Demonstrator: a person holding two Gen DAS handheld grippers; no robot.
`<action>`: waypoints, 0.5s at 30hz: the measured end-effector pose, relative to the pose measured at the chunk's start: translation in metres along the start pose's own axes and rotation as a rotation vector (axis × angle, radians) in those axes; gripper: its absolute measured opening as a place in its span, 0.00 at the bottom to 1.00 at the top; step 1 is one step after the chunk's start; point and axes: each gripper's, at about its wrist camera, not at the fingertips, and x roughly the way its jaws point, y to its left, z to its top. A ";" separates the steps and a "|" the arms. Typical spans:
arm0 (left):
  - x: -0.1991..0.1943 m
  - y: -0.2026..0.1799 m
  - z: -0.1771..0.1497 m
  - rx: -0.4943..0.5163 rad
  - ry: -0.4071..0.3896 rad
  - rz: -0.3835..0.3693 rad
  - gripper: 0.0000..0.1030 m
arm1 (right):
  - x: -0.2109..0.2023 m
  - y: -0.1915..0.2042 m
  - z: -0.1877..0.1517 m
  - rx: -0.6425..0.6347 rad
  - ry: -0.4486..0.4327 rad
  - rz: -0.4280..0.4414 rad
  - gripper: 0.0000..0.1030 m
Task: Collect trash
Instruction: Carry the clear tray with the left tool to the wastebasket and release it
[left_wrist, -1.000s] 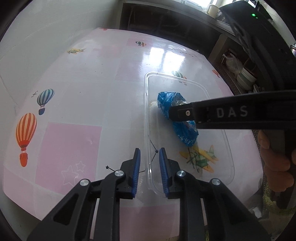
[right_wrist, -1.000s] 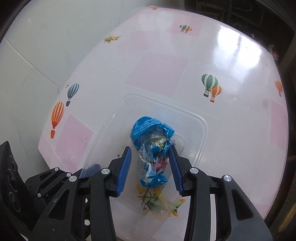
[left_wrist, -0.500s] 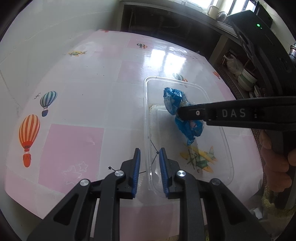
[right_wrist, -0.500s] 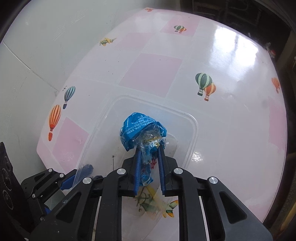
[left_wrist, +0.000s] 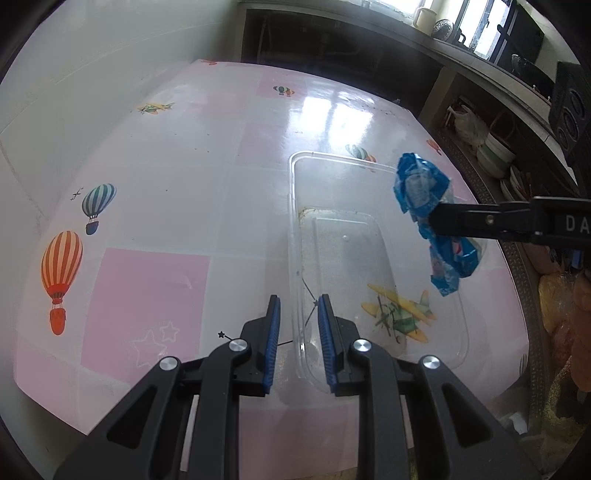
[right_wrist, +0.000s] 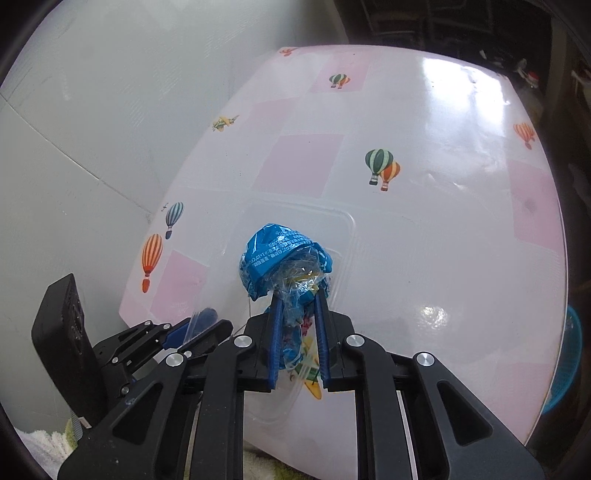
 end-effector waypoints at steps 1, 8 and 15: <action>0.000 0.000 0.000 0.001 0.000 0.002 0.19 | -0.001 -0.003 -0.001 0.009 -0.004 0.002 0.15; 0.002 -0.002 0.002 0.019 -0.004 0.017 0.18 | -0.017 -0.021 -0.018 0.093 -0.030 0.048 0.15; -0.003 -0.003 0.005 0.025 -0.029 0.022 0.07 | -0.052 -0.043 -0.030 0.163 -0.113 0.057 0.15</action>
